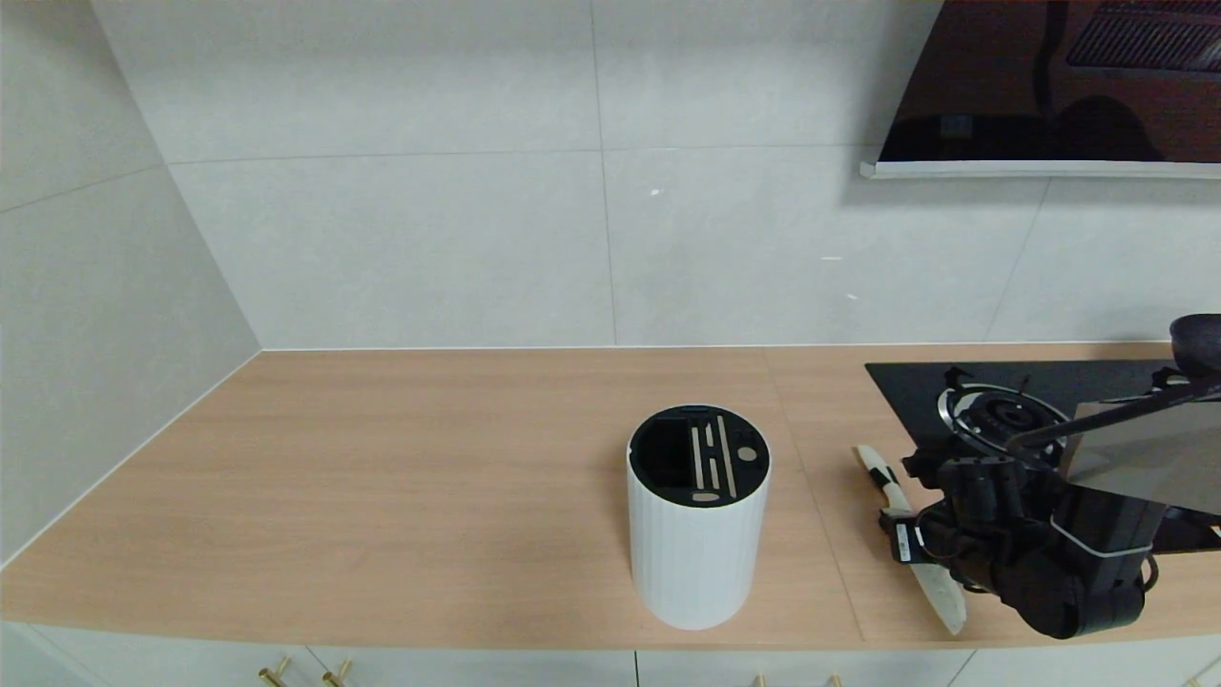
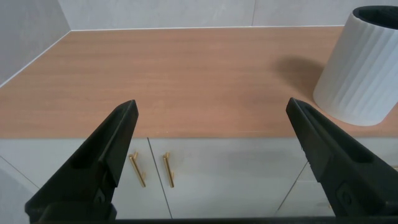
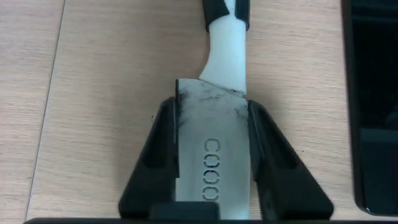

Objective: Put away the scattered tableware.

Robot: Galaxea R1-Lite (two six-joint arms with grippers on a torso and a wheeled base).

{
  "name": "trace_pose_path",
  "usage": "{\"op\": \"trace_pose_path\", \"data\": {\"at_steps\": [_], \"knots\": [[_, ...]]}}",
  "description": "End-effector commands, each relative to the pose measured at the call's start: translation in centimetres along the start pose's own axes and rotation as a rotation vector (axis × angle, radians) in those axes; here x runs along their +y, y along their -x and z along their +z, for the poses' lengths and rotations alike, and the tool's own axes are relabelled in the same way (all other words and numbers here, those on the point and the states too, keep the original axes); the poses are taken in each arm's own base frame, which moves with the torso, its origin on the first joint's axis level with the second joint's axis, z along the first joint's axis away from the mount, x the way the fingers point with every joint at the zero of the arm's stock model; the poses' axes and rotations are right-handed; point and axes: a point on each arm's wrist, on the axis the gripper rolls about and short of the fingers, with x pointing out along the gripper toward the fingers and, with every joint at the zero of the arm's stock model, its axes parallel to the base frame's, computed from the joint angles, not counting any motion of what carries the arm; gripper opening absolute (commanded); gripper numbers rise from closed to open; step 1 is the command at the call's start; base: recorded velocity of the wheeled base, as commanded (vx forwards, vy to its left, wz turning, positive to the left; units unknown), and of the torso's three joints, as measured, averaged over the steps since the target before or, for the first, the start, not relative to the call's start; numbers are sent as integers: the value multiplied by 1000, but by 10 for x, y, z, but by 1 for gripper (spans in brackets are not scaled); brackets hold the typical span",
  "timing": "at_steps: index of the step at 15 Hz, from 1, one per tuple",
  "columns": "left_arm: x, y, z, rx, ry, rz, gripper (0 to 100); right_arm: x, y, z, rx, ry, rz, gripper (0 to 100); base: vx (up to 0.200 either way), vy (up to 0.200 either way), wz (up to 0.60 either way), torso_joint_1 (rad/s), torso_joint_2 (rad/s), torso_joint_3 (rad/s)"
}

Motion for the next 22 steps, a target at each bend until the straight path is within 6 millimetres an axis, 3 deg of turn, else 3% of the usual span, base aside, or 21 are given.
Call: {"op": "trace_pose_path", "data": {"at_steps": [1,4,7,13,14,17,19,22], "knots": [[0,0,0,0,0,0,100,0,0,0,1,1,1,0,0,0,0,0,0,0],[0,0,0,0,0,1,100,0,3,3,-9,0,1,0,0,0,0,0,0,0],[0,0,0,1,-3,0,100,0,19,19,-55,-6,2,0,0,0,0,0,0,0],[0,0,1,-8,-8,-5,100,0,77,61,-211,-16,23,0,0,0,0,0,0,0],[0,3,10,-36,-8,-14,100,-1,90,70,-240,-18,26,0,0,0,0,0,0,0],[-4,3,63,22,0,-223,100,-1,139,101,-343,-25,48,0,0,0,0,0,0,0],[-7,-23,119,81,11,-338,100,9,173,125,-414,-15,96,0,0,0,0,0,0,0],[-9,-74,167,157,43,-385,100,32,193,152,-481,6,179,0,0,0,0,0,0,0]]}}
